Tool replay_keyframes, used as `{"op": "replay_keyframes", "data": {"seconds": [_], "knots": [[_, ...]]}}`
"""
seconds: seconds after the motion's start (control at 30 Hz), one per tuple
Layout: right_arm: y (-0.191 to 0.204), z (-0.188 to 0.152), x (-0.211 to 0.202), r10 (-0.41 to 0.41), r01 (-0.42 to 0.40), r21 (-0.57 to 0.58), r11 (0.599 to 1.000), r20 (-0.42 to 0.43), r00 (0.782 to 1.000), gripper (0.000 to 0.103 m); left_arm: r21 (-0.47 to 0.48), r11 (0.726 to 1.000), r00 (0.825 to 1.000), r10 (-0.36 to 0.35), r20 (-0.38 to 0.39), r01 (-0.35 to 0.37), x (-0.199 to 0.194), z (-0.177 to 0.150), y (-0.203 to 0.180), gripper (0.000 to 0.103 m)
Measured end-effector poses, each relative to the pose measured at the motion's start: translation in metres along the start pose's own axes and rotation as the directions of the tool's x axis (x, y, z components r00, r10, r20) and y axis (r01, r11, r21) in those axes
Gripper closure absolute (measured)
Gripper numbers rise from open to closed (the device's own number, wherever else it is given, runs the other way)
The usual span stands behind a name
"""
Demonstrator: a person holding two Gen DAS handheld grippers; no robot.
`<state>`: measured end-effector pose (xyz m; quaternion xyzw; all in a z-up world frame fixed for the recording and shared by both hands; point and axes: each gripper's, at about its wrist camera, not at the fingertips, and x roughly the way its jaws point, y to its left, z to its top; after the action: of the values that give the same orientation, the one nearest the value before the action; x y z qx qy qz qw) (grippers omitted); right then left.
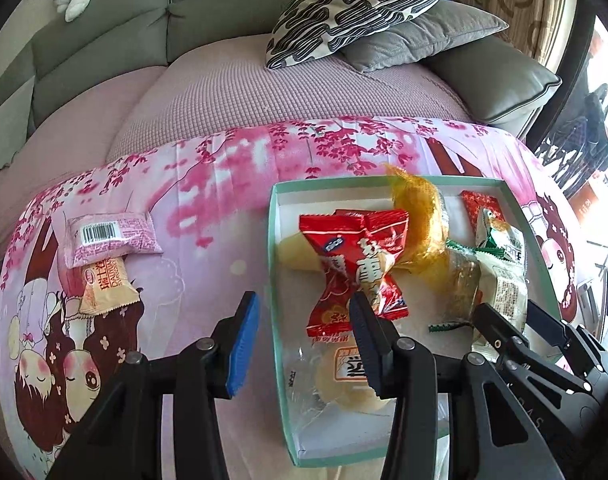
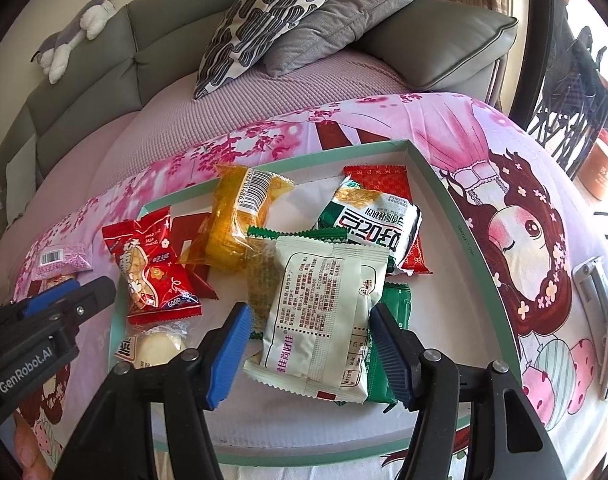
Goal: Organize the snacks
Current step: 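Lower both packs into the tray and open both tools, then withdraw both tools from the tray toward the last two packs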
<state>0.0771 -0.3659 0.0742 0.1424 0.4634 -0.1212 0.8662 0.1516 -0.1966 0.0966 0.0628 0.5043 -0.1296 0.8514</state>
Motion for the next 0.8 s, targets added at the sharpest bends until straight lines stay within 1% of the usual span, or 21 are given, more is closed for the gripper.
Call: {"op": "replay_keyframes", "data": {"seconds": [0.07, 0.13, 0.17, 0.2, 0.23, 0.27, 0.33, 0.37, 0.5, 0.53, 0.57, 0.63, 0.73, 0.8], "knots": [[0.002, -0.001, 0.001, 0.0, 0.0, -0.009, 1.0, 0.0, 1.0, 0.034, -0.027, 1.0, 1.0, 0.009, -0.016, -0.009, 0.004, -0.003, 0.008, 0.051], [0.003, -0.001, 0.001, 0.004, -0.004, -0.013, 1.0, -0.001, 1.0, 0.032, -0.045, 0.999, 1.0, 0.013, -0.024, -0.014, 0.006, -0.004, 0.015, 0.051], [0.003, -0.001, 0.001, 0.007, -0.007, -0.014, 1.0, -0.001, 1.0, 0.029, -0.054, 0.998, 1.0, 0.016, -0.025, -0.018, 0.007, -0.004, 0.017, 0.051], [0.003, -0.001, 0.002, 0.007, -0.007, -0.013, 1.0, 0.001, 1.0, 0.025, -0.063, 0.998, 0.999, 0.02, -0.025, -0.022, 0.007, -0.004, 0.02, 0.05], [0.002, -0.002, 0.001, 0.006, -0.006, -0.011, 1.0, 0.005, 1.0, 0.019, -0.072, 0.997, 1.0, 0.021, -0.023, -0.023, 0.008, -0.004, 0.022, 0.045], [0.002, -0.002, 0.001, 0.006, -0.006, -0.007, 1.0, 0.011, 1.0, 0.016, -0.082, 0.996, 1.0, 0.021, -0.023, -0.022, 0.008, -0.003, 0.024, 0.035], [-0.001, -0.001, 0.001, 0.005, -0.005, 0.004, 1.0, 0.021, 1.0, 0.004, -0.096, 0.995, 1.0, 0.018, -0.022, -0.02, 0.009, -0.004, 0.027, 0.025], [-0.003, 0.0, 0.001, 0.006, -0.006, 0.01, 1.0, 0.025, 1.0, 0.001, -0.101, 0.995, 1.0, 0.017, -0.022, -0.02, 0.01, -0.004, 0.028, 0.024], [-0.005, 0.0, 0.001, 0.014, -0.015, 0.019, 1.0, 0.03, 0.999, 0.0, -0.117, 0.993, 1.0, 0.018, -0.02, -0.02, 0.015, -0.005, 0.031, 0.024], [-0.005, 0.0, 0.001, 0.019, -0.019, 0.019, 1.0, 0.031, 0.999, 0.0, -0.123, 0.992, 1.0, 0.015, -0.018, -0.017, 0.016, -0.005, 0.032, 0.021], [-0.004, 0.0, 0.002, 0.024, -0.024, 0.018, 1.0, 0.034, 0.999, 0.0, -0.129, 0.992, 1.0, 0.011, -0.014, -0.013, 0.017, -0.005, 0.033, 0.015], [-0.004, 0.0, 0.001, 0.036, -0.037, 0.018, 0.999, 0.049, 0.998, 0.0, -0.144, 0.99, 1.0, 0.007, 0.001, -0.006, 0.018, -0.005, 0.036, 0.008], [-0.002, 0.001, -0.003, 0.049, -0.051, 0.015, 0.999, 0.08, 0.996, 0.0, -0.146, 0.989, 0.999, 0.008, 0.035, -0.003, 0.016, -0.005, 0.037, 0.007], [-0.001, 0.002, -0.005, 0.053, -0.055, 0.017, 0.998, 0.102, 0.993, 0.0, -0.141, 0.99, 0.998, 0.003, 0.064, 0.006, 0.015, -0.005, 0.037, 0.004]]}}
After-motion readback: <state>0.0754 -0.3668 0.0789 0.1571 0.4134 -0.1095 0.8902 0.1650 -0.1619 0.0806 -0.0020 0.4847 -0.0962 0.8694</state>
